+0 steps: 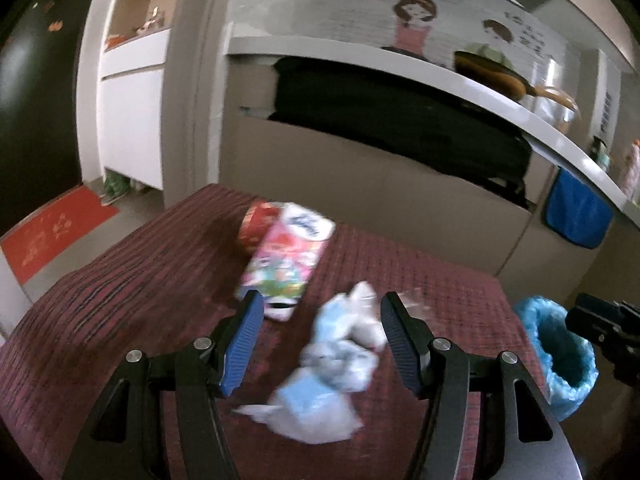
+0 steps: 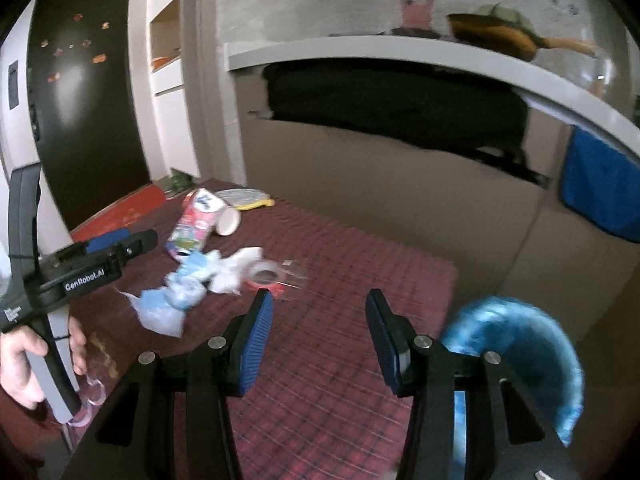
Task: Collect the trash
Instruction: 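Move both tools back over the trash on the table, then grasp the pink Kleenex tissue pack with the left tool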
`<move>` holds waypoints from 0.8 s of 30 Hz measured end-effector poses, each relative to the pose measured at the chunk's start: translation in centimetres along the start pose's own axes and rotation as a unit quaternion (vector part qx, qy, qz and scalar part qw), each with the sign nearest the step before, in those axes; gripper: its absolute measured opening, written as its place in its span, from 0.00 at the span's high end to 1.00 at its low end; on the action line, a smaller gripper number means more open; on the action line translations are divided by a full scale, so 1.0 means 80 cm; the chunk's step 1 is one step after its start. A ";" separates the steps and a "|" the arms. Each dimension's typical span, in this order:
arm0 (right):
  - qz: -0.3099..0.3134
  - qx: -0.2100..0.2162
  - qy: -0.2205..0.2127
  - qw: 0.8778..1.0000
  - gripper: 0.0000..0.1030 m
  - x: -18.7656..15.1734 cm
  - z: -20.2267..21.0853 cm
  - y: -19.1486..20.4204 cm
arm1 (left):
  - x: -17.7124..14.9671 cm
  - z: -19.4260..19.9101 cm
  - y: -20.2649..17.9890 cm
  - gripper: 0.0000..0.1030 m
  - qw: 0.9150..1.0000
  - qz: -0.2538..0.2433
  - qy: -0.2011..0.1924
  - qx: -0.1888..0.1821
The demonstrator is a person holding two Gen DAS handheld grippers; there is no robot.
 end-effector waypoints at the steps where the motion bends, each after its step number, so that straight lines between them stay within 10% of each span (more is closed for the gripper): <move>1: 0.002 0.004 0.002 1.000 0.56 0.004 -0.006 0.007 | 0.000 -0.001 0.008 0.40 1.000 0.002 0.000 0.004; 9: 0.039 0.010 0.003 0.999 0.56 0.054 -0.048 0.059 | 0.011 -0.008 0.063 0.40 1.000 0.028 -0.006 0.005; 17: 0.032 0.034 0.011 0.999 0.56 0.075 -0.078 0.077 | 0.028 -0.073 0.063 0.31 0.996 0.013 0.040 -0.082; 24: 0.047 0.009 0.024 0.999 0.56 0.054 -0.081 0.070 | 0.037 -0.149 0.038 0.31 0.994 -0.057 0.086 -0.037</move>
Point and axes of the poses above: each gripper's, at about its wrist camera, not at the fingertips, and z roughly against the way its jaws point, y to its left, x to its top, the point moved 2 cm from there along -z, roughly the way its jaws point, and after that the axes turned 1 degree about -x, right-handed, at the moved point
